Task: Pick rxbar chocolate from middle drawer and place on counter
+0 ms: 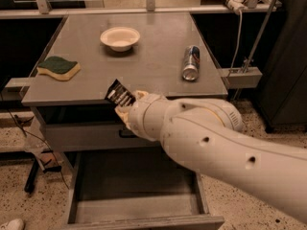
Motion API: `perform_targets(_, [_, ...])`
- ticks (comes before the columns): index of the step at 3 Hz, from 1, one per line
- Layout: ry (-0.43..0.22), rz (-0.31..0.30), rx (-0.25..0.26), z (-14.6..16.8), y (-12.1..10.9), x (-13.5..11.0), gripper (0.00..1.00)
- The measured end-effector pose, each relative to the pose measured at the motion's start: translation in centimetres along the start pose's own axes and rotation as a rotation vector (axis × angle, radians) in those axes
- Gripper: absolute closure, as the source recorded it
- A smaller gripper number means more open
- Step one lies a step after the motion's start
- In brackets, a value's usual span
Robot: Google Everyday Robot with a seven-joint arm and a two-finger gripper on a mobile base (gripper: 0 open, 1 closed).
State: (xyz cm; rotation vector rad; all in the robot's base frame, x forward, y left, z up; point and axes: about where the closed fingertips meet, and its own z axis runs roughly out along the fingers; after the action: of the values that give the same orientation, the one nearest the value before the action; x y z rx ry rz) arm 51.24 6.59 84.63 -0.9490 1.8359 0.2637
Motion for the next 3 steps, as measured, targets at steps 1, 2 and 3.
perform_targets(1, [-0.01,-0.013,-0.003,2.0,-2.3,-2.3,1.0])
perform_targets(2, [0.015,-0.01,0.013,4.7,-5.6,-3.5,1.0])
perform_targets(3, [0.06,-0.008,0.023,8.8,-7.7,-3.7,1.0])
